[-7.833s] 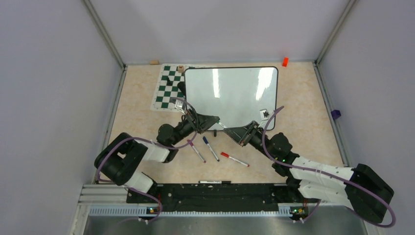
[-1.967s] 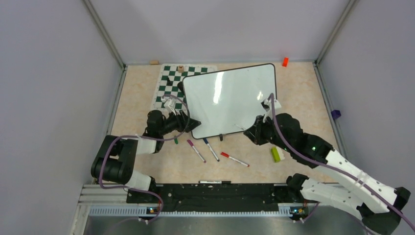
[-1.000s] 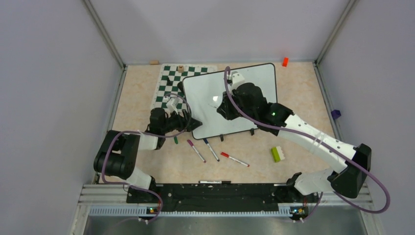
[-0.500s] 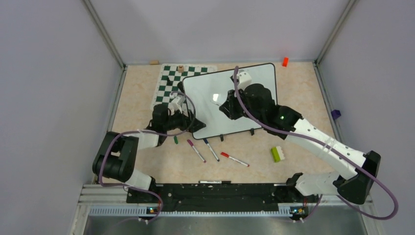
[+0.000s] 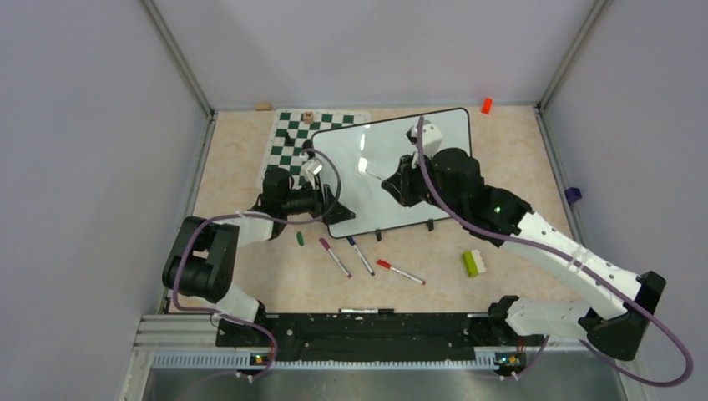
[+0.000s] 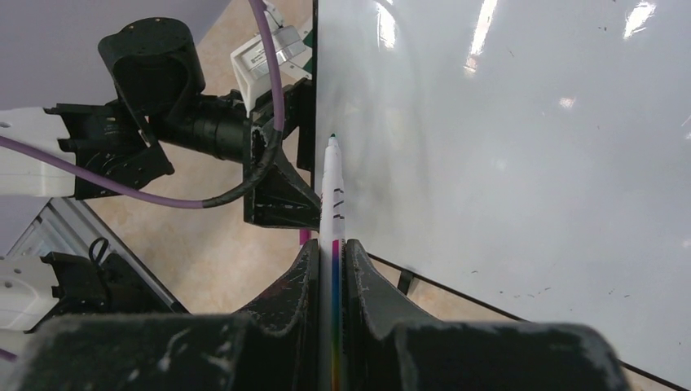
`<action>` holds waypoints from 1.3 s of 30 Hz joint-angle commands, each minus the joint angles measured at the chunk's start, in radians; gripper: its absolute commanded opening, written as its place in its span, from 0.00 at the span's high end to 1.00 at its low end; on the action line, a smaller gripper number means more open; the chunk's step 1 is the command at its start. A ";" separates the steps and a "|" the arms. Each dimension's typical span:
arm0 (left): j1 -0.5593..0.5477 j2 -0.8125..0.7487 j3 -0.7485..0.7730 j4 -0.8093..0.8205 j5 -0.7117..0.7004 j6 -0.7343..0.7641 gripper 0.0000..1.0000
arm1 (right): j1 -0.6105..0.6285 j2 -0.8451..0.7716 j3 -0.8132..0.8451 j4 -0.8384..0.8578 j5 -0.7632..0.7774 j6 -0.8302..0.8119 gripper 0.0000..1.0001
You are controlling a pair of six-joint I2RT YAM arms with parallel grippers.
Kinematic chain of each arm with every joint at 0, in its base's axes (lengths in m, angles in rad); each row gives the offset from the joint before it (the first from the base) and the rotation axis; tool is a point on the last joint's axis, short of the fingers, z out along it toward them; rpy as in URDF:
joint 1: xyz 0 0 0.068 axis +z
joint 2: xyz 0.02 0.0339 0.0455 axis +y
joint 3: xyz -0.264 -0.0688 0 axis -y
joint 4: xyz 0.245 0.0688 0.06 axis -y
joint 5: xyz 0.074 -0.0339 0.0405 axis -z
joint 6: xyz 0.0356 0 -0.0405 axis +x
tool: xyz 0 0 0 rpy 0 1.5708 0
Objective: Write a sentence on the whiteboard
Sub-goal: Hold the whiteboard marker at the Whiteboard stand.
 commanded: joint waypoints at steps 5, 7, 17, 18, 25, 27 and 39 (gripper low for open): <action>0.000 -0.003 -0.019 0.104 0.060 0.028 0.07 | 0.002 -0.059 -0.017 0.007 0.001 0.004 1.00; 0.000 -0.002 -0.025 0.144 0.084 0.010 0.07 | 0.002 -0.087 -0.040 -0.005 0.004 0.012 1.00; 0.036 0.008 0.002 0.068 0.057 0.025 0.07 | 0.002 -0.199 -0.119 -0.048 0.021 0.041 1.00; 0.051 0.008 -0.006 0.097 0.067 0.003 0.07 | 0.002 -0.202 -0.115 -0.053 0.015 0.042 1.00; 0.106 0.081 -0.038 0.385 0.177 -0.188 0.07 | 0.002 -0.245 -0.131 -0.065 -0.011 0.067 1.00; 0.107 0.111 -0.042 0.484 0.202 -0.249 0.06 | 0.002 -0.256 -0.140 -0.059 -0.013 0.068 1.00; 0.127 0.325 0.006 1.102 0.355 -0.688 0.01 | 0.002 -0.314 -0.161 -0.069 -0.058 0.082 1.00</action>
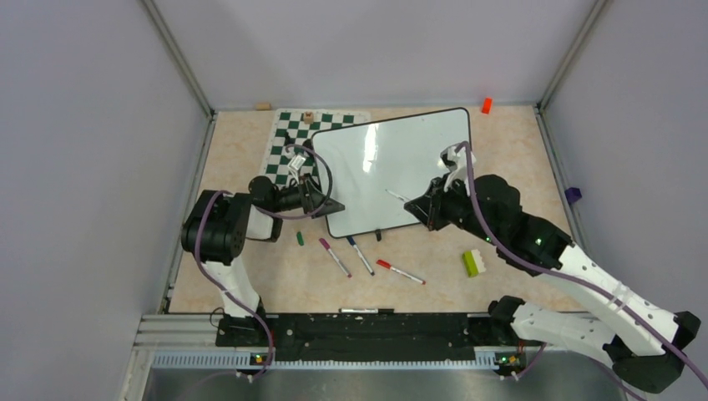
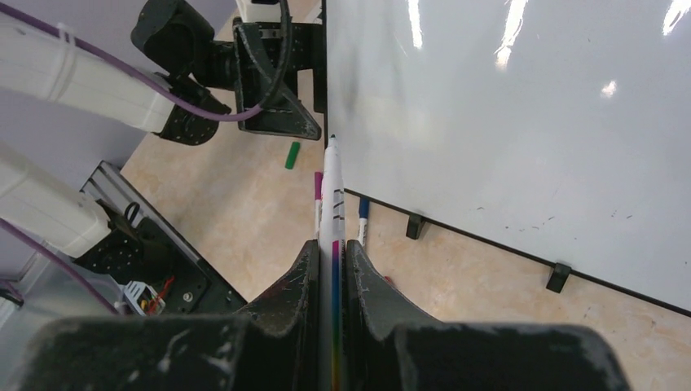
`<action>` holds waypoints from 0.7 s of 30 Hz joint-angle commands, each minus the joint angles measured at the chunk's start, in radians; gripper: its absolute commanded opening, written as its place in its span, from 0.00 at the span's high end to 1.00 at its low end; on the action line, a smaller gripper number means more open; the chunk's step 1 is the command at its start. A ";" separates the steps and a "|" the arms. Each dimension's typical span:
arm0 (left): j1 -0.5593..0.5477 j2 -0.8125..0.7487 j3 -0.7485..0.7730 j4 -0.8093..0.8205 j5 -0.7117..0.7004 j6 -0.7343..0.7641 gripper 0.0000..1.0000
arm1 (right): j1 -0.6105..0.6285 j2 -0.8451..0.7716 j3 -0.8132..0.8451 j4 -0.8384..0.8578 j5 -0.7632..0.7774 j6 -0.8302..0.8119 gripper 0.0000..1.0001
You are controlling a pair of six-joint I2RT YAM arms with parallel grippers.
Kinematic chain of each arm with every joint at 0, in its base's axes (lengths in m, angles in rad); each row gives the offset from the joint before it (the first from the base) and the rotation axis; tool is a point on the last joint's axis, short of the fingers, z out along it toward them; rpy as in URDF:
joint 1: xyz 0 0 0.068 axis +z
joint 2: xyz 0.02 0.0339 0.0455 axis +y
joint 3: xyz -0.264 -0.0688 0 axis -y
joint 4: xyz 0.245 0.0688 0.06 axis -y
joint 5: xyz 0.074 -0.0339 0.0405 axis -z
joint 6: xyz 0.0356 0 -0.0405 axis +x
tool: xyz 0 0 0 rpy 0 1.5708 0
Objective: Write a sentence on the whiteboard
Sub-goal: Hold the whiteboard marker at the Whiteboard stand.
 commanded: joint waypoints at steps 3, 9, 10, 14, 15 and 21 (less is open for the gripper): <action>0.009 0.053 0.046 0.278 0.099 -0.178 0.01 | 0.002 -0.056 0.011 -0.007 -0.029 0.017 1.00; 0.092 0.039 0.068 0.278 0.104 -0.246 0.06 | 0.002 -0.064 0.008 -0.015 -0.005 0.010 1.00; 0.102 0.040 0.077 0.278 0.109 -0.243 0.06 | 0.003 -0.058 0.011 -0.014 -0.005 0.007 1.00; 0.107 0.080 0.134 0.278 0.124 -0.229 0.06 | 0.002 -0.022 0.032 -0.013 -0.008 -0.009 1.00; 0.107 0.096 0.146 0.278 0.125 -0.226 0.06 | 0.002 -0.008 0.040 -0.013 -0.008 -0.014 1.00; 0.116 0.081 0.191 0.257 0.147 -0.181 0.06 | 0.002 0.055 0.072 -0.009 -0.023 -0.033 1.00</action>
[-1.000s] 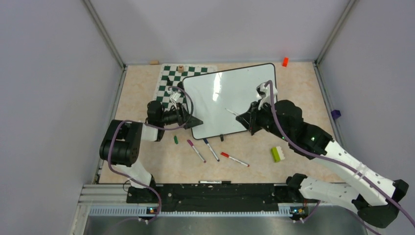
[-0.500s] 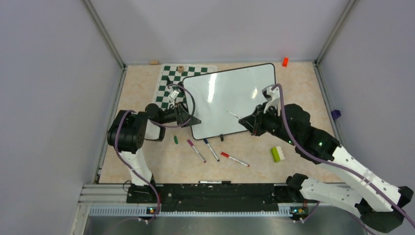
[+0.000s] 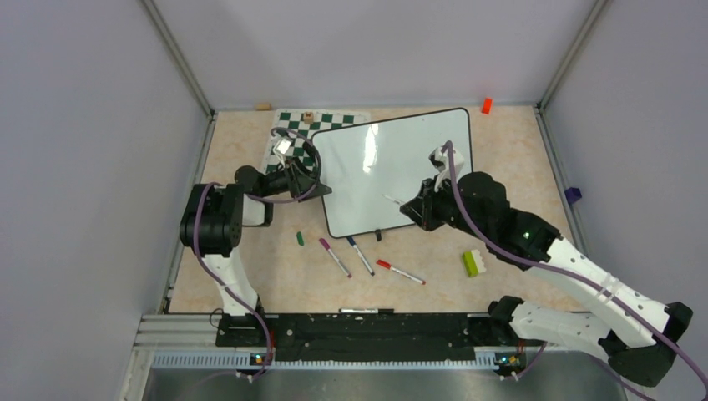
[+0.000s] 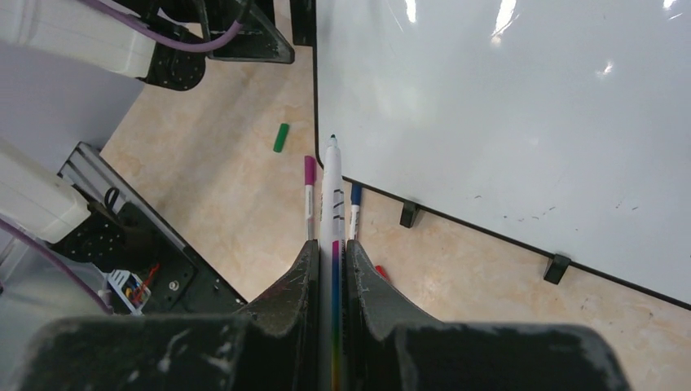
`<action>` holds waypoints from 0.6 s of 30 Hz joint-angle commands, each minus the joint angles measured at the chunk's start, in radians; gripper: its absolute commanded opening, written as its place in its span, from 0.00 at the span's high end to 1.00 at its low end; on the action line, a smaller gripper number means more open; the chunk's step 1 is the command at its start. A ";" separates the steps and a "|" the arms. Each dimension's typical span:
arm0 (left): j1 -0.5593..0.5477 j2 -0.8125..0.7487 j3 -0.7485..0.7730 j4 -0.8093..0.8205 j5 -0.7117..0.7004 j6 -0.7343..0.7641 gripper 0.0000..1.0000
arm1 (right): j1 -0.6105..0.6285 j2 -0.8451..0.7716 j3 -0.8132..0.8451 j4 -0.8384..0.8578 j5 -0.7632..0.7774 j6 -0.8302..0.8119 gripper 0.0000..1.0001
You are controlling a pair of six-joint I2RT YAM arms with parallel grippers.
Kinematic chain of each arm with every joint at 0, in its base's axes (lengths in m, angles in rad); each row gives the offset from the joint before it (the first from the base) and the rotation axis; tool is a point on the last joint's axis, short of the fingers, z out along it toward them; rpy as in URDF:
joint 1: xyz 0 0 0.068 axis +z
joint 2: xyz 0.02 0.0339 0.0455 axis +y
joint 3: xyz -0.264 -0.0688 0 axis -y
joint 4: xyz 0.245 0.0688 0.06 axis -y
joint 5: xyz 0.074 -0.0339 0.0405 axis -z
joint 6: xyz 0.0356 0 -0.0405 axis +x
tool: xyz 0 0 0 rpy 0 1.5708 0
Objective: Write a sentence on the whiteboard
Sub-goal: Hold the whiteboard marker at the Whiteboard stand.
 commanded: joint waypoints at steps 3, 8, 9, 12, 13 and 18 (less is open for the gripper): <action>0.006 -0.003 0.045 0.003 0.031 0.108 0.06 | 0.002 0.028 0.068 0.018 -0.021 -0.023 1.00; -0.009 0.002 0.017 0.111 0.068 0.048 0.08 | 0.002 0.006 0.061 0.039 -0.058 -0.009 1.00; -0.008 -0.005 0.003 0.111 0.065 0.059 0.09 | 0.002 -0.001 0.057 0.043 -0.063 -0.006 1.00; -0.007 -0.034 -0.036 0.111 0.049 0.091 0.16 | 0.002 -0.020 0.043 0.052 -0.066 0.004 1.00; -0.006 -0.034 -0.042 0.111 0.047 0.094 0.18 | 0.002 -0.027 0.038 0.053 -0.067 0.007 1.00; -0.008 -0.007 -0.042 0.111 0.044 0.072 0.46 | 0.002 -0.047 0.011 0.059 -0.052 -0.005 1.00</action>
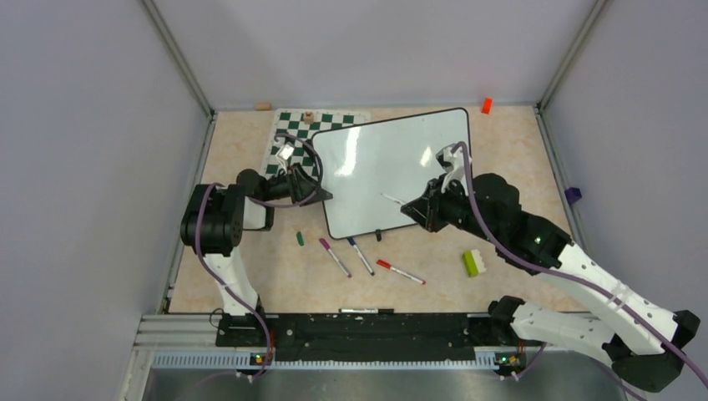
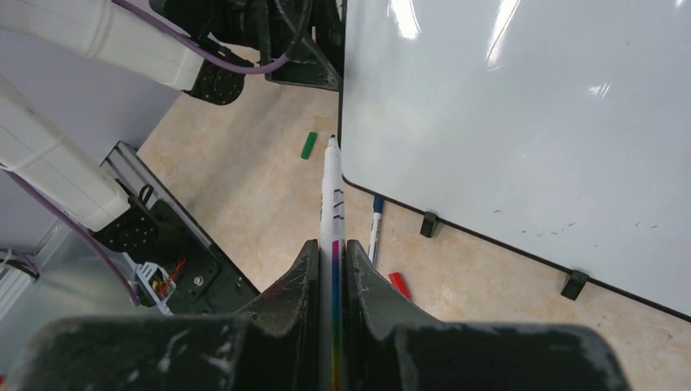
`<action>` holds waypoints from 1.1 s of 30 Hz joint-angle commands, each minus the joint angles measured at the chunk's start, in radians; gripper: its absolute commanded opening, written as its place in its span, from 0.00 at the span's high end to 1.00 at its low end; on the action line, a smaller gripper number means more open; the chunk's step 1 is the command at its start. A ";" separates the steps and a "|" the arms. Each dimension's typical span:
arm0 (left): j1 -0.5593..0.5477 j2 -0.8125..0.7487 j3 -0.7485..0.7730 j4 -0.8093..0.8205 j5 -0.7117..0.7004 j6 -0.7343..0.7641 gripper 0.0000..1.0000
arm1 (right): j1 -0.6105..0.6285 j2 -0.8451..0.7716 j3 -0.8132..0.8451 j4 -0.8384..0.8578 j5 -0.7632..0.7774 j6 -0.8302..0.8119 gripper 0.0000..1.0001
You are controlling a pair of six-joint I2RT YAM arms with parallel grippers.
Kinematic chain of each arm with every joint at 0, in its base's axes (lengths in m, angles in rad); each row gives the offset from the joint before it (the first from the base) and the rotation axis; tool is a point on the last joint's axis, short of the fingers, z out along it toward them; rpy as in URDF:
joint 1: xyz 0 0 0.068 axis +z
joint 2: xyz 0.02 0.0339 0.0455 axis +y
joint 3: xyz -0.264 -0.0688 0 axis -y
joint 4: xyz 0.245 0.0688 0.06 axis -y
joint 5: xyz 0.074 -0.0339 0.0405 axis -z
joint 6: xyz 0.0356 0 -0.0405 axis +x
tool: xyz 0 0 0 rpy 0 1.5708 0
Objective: Write a sentence on the whiteboard
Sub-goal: Hold the whiteboard marker at the Whiteboard stand.
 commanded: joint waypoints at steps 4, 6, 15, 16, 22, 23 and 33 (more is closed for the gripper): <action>-0.033 0.015 0.045 0.100 0.052 -0.019 1.00 | 0.002 -0.013 0.004 0.067 0.000 -0.013 1.00; -0.064 0.037 0.078 0.103 0.084 -0.038 0.40 | 0.002 -0.002 0.010 0.073 -0.004 -0.017 1.00; -0.024 0.040 0.051 0.103 0.039 -0.034 0.01 | 0.002 0.035 0.026 0.086 -0.009 -0.032 1.00; -0.024 0.046 0.059 0.103 0.037 -0.040 0.01 | 0.002 0.037 0.026 0.087 -0.009 -0.034 1.00; -0.049 0.026 0.055 0.103 0.056 -0.016 0.01 | 0.003 0.053 0.030 0.092 -0.020 -0.048 1.00; -0.052 0.028 0.059 0.103 0.057 -0.019 0.01 | 0.002 0.055 0.030 0.094 -0.020 -0.048 1.00; -0.053 0.038 0.042 0.103 0.021 -0.020 0.33 | 0.002 0.075 0.019 0.114 -0.022 -0.051 1.00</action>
